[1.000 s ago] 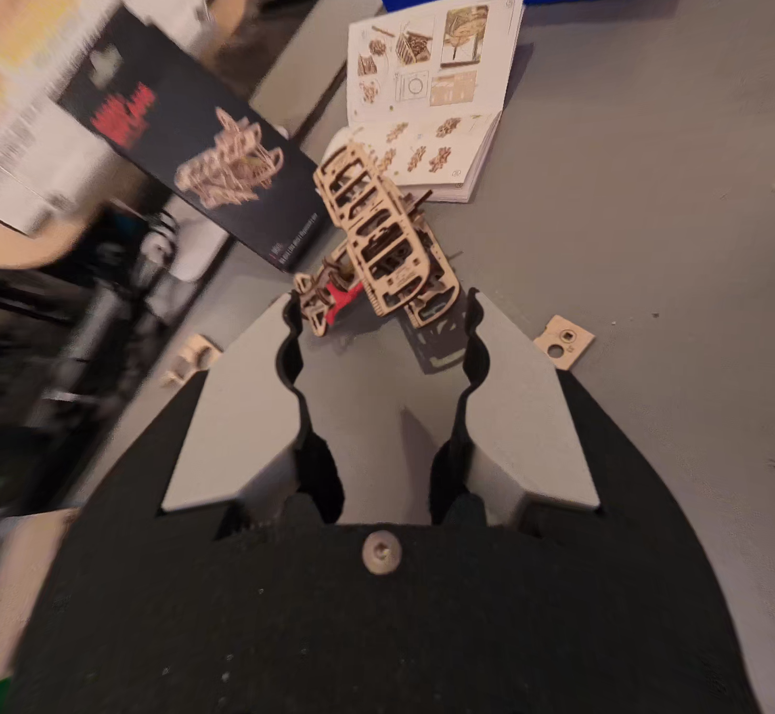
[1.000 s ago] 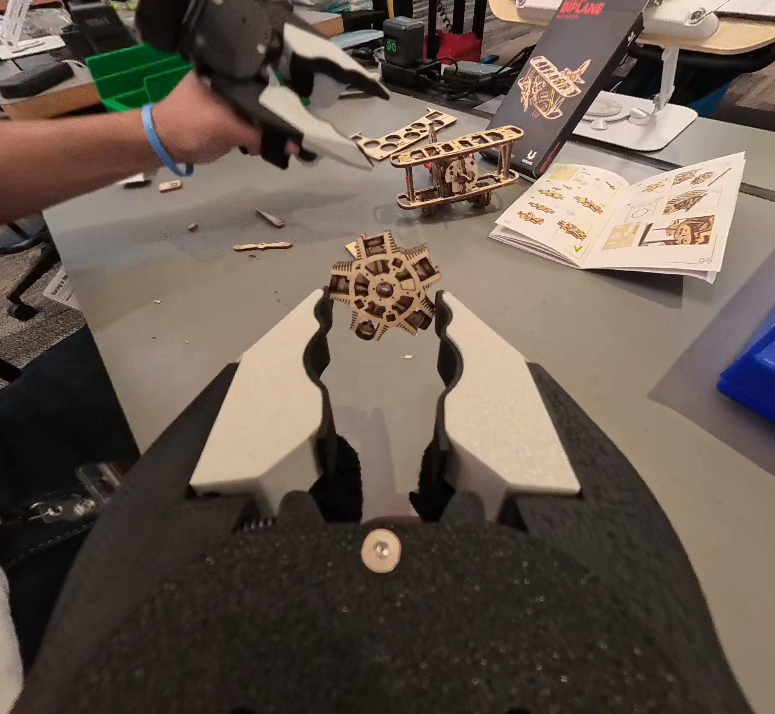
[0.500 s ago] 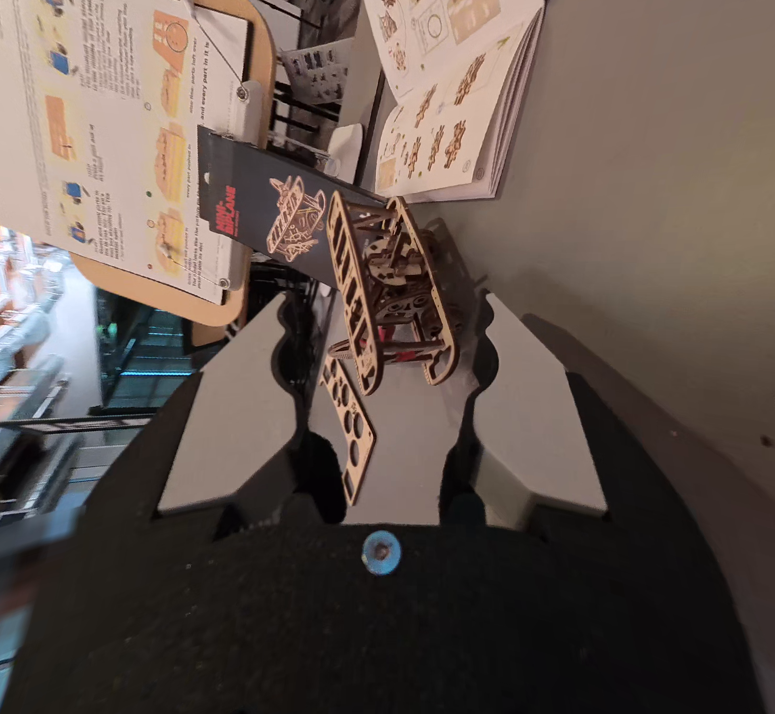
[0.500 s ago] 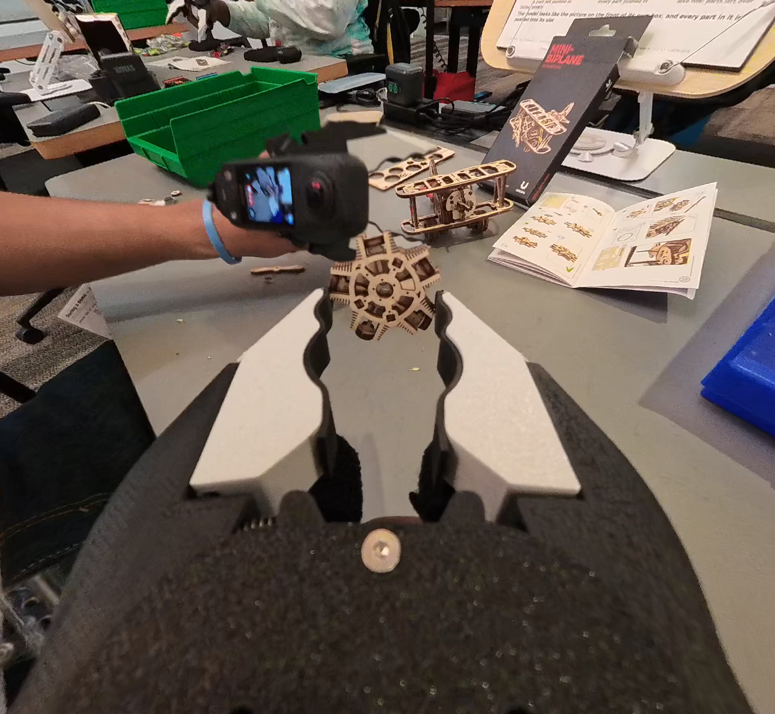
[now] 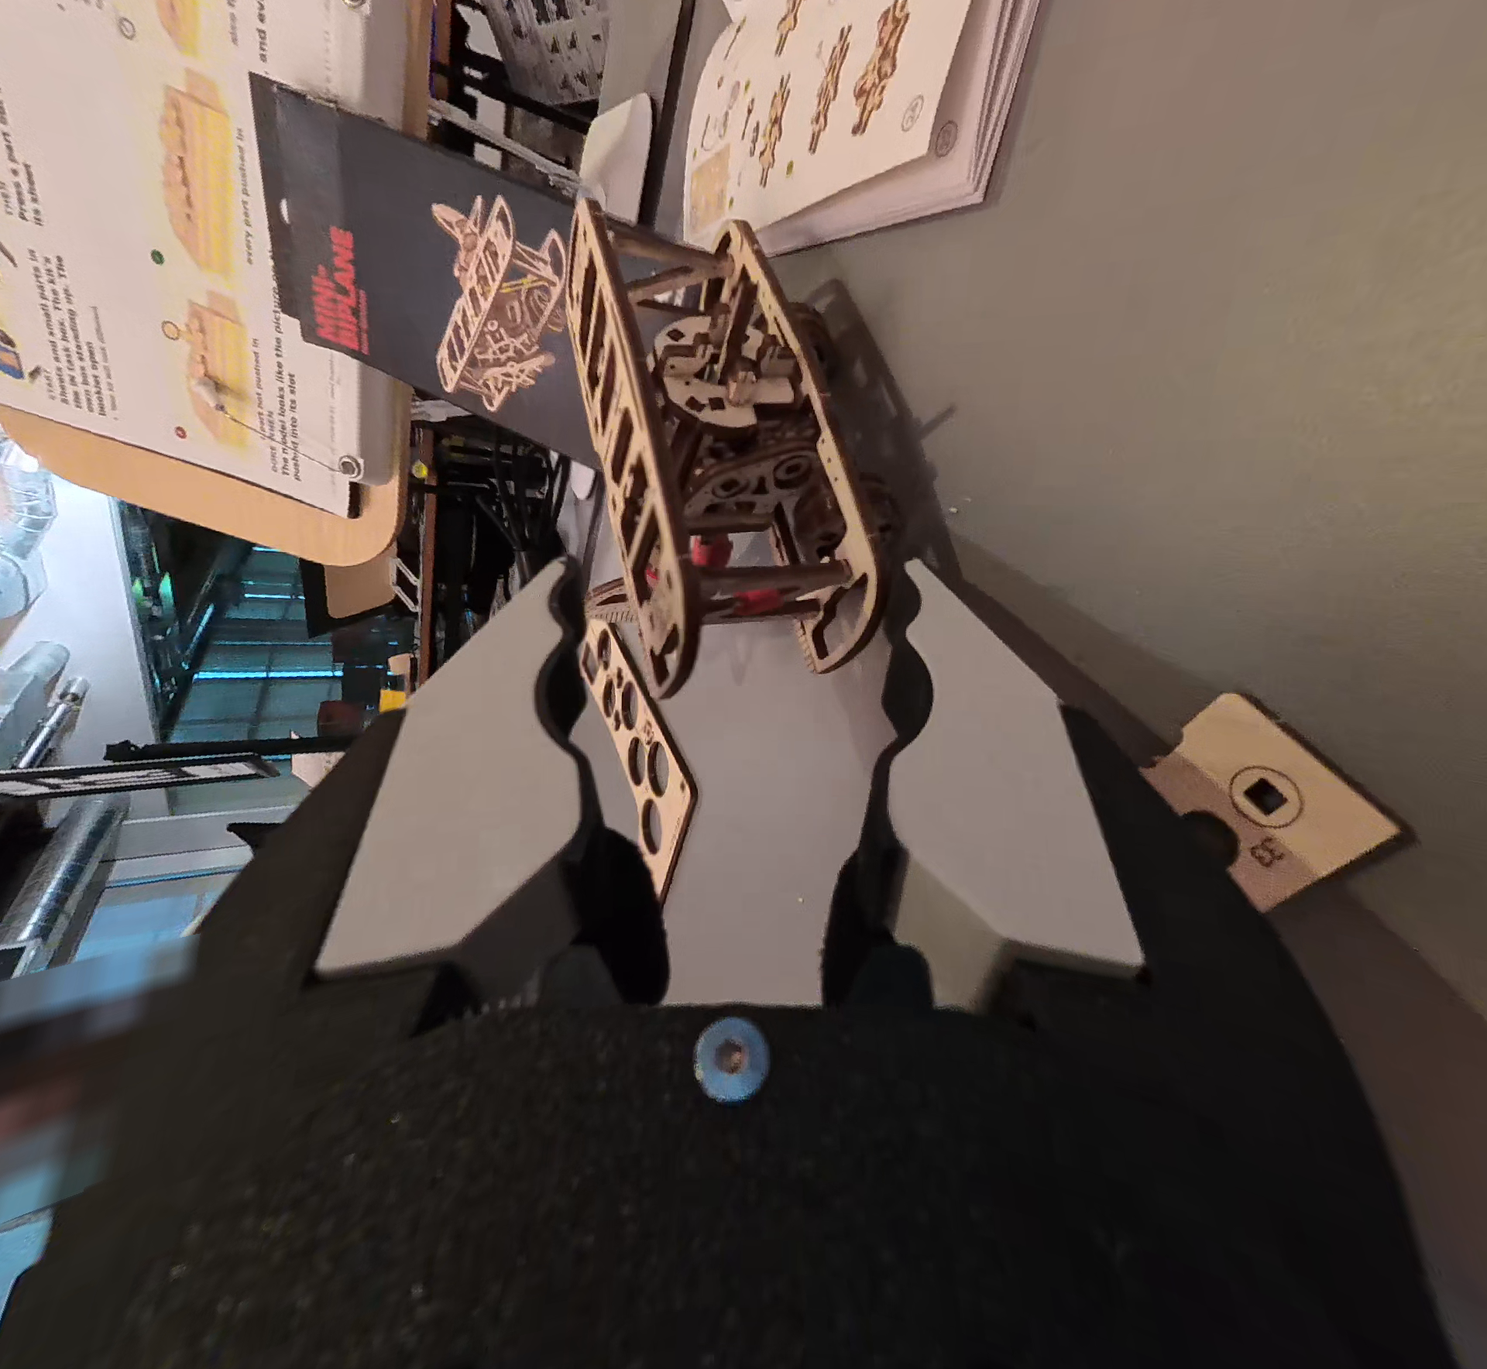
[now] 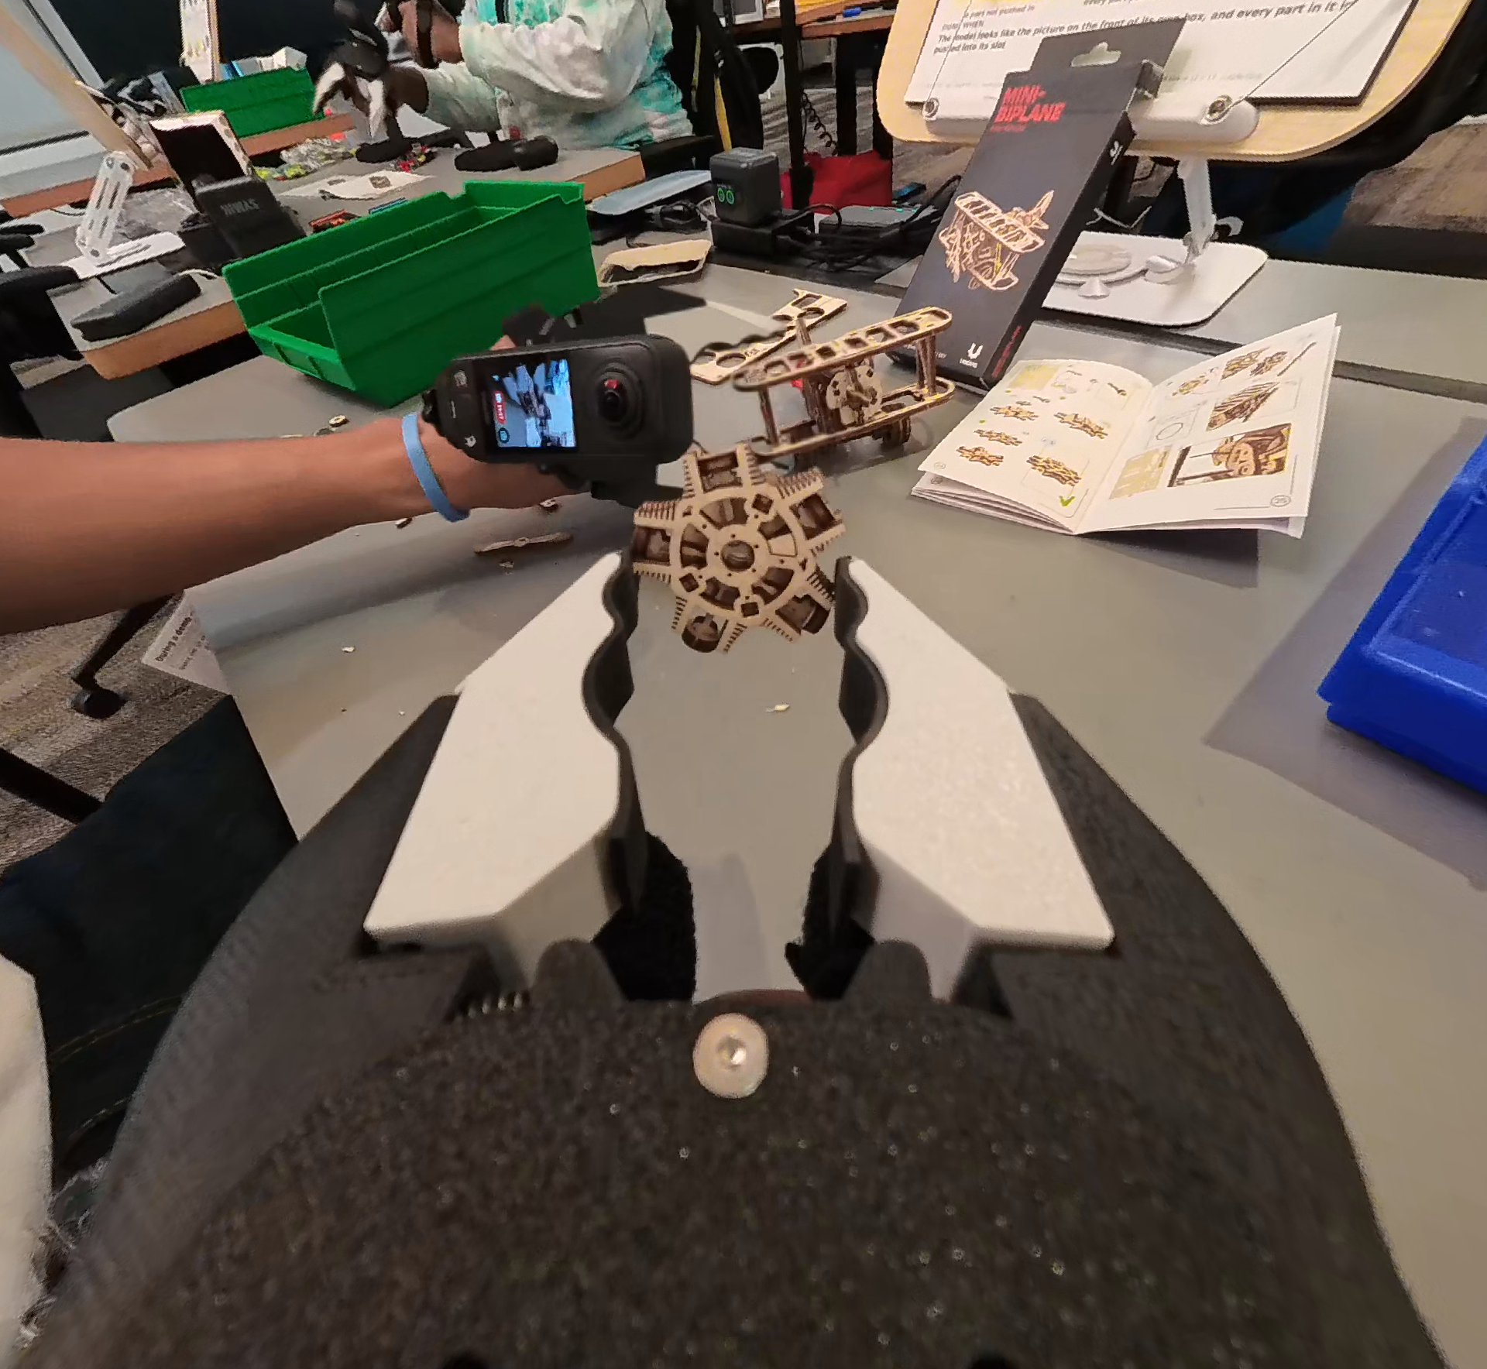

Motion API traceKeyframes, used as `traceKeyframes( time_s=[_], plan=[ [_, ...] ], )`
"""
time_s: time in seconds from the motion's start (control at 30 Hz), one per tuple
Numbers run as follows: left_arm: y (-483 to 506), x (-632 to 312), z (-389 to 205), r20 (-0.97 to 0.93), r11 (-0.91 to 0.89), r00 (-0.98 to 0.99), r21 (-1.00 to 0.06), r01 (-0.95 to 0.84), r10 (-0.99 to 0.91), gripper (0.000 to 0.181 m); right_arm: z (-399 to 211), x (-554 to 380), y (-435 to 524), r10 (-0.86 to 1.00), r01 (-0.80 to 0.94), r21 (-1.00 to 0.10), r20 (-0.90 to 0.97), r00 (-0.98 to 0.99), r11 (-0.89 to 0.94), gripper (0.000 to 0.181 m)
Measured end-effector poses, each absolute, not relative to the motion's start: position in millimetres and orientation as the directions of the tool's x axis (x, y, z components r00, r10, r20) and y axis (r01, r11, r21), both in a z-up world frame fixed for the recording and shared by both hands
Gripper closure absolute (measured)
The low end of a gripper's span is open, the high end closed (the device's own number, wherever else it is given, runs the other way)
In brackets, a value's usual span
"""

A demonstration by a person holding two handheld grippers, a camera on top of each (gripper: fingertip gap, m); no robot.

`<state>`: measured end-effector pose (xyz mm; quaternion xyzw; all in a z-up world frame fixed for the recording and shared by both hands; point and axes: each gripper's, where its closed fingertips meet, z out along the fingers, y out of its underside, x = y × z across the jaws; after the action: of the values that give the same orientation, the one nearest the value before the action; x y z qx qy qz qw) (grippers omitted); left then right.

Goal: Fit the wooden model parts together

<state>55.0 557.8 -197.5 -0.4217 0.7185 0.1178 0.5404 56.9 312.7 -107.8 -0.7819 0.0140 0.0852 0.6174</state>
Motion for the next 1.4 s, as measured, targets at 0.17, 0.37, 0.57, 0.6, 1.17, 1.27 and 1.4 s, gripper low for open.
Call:
traceKeyframes(
  time_s=[0.17, 0.37, 0.57, 0.6, 1.17, 1.27, 1.4],
  plan=[
    [552, 58, -195, -0.899, 0.677, -0.088, -0.255, -0.69, -0.428, 0.128, -111, 60, 313, 0.072, -0.111, -0.962, -0.133, 0.989, -0.249, 0.133],
    [528, 48, -183, -0.86, 0.697, -0.083, -0.347, -0.628, -0.503, 0.129, -126, 63, 322, 0.083, -0.069, -0.953, -0.097, 0.992, -0.296, 0.133],
    [495, 30, -186, -0.865, 0.752, -0.135, -0.331, -0.57, -0.483, 0.129, -154, 55, 373, 0.223, -0.065, -0.95, -0.137, 0.965, -0.306, 0.134],
    [493, 27, -188, -0.866, 0.756, -0.137, -0.329, -0.566, -0.48, 0.129, -157, 56, 384, 0.239, -0.066, -0.952, -0.142, 0.961, -0.3, 0.134],
    [460, 14, -159, -0.655, 0.655, -0.188, -0.601, -0.458, -0.732, 0.111, -167, 57, 451, 0.326, -0.089, -0.927, -0.217, 0.92, -0.365, 0.134],
    [453, 26, -154, -0.727, 0.731, -0.21, -0.535, -0.424, -0.654, 0.105, -158, 50, 447, 0.34, -0.107, -0.927, -0.237, 0.91, -0.36, 0.134],
    [439, 36, -156, -0.782, 0.793, -0.229, -0.474, -0.383, -0.579, 0.107, -147, 35, 440, 0.392, -0.051, -0.944, -0.185, 0.901, -0.327, 0.134]
  ],
)
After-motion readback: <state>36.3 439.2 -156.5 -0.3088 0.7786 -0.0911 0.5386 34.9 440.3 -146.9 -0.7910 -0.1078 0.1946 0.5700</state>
